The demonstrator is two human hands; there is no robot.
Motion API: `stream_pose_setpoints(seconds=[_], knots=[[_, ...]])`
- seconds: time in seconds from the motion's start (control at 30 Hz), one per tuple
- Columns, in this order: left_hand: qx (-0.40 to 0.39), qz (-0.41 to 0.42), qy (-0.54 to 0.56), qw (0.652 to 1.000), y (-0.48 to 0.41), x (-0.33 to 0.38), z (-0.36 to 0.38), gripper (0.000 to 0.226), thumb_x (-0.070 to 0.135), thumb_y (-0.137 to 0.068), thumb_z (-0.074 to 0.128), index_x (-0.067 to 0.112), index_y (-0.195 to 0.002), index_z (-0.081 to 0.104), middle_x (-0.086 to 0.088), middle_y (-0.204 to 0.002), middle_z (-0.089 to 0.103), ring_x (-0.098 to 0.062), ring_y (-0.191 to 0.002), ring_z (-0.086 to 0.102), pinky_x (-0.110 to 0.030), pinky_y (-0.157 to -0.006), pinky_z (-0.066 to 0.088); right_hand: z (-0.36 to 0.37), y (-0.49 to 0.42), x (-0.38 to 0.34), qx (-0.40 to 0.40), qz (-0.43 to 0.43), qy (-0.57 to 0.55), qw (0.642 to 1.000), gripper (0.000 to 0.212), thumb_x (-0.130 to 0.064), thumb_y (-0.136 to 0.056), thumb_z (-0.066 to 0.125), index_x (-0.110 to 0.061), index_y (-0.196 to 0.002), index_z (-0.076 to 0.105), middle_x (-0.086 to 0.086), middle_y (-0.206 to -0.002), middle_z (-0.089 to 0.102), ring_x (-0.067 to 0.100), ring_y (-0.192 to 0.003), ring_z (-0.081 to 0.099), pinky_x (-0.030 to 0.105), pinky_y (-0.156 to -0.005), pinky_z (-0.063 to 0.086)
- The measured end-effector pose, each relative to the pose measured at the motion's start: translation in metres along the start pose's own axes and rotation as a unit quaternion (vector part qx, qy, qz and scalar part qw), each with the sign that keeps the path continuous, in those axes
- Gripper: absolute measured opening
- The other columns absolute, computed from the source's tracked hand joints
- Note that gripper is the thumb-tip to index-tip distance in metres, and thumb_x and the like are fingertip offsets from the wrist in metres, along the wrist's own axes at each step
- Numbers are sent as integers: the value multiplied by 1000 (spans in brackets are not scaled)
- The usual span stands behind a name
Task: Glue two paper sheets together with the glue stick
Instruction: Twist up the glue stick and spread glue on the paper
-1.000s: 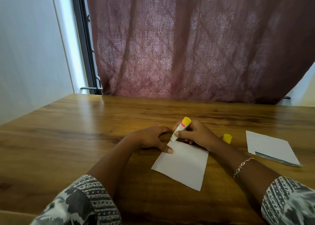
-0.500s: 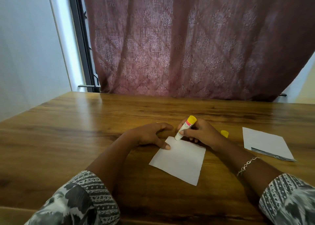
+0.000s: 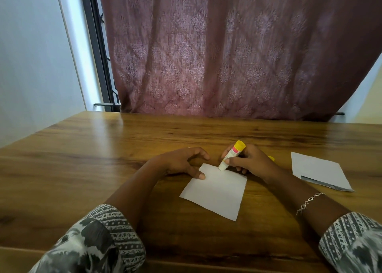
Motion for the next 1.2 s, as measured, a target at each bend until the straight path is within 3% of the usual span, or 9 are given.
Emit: stream_pose_setpoints(seconds=[0.33,0.53,1.07,1.2], knots=[[-1,12,9,1000,-2,-4,0,47,26,-75,72,37,-113,46,-1,-140,38,-24,-129,34,-47,-110,32,-15,13,12,14,20,0,1000,9,-15,-82,62,-22,-88,62,0,-74,62,9,-61,53,17,-52,43],[1,12,20,1000,-1,-3,0,46,24,-76,71,37,-111,46,1,-136,39,-23,-126,36,-43,-107,35,-22,20,23,24,54,14,998,22,-19,-83,61,-12,-104,60,5,-82,62,12,-63,52,19,-54,42],[1,6,12,1000,2,-1,0,45,25,-77,70,34,-114,45,4,-131,38,-22,-126,36,-39,-106,35,-36,31,27,47,87,11,995,18,-16,-84,60,-6,-99,59,5,-70,58,14,-58,50,22,-53,40],[15,9,-8,1000,5,2,-2,59,26,-77,70,28,-128,41,2,-141,37,-22,-130,35,-36,-107,34,-39,31,27,65,88,-17,994,18,-16,-84,60,-5,-98,60,6,-69,58,14,-56,51,22,-52,41]])
Point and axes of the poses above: each hand's wrist, its own y-axis away from the middle knuckle, its own z-axis out of the palm, x = y × z, the point moved 8 cm from there along -y, towards the middle knuckle
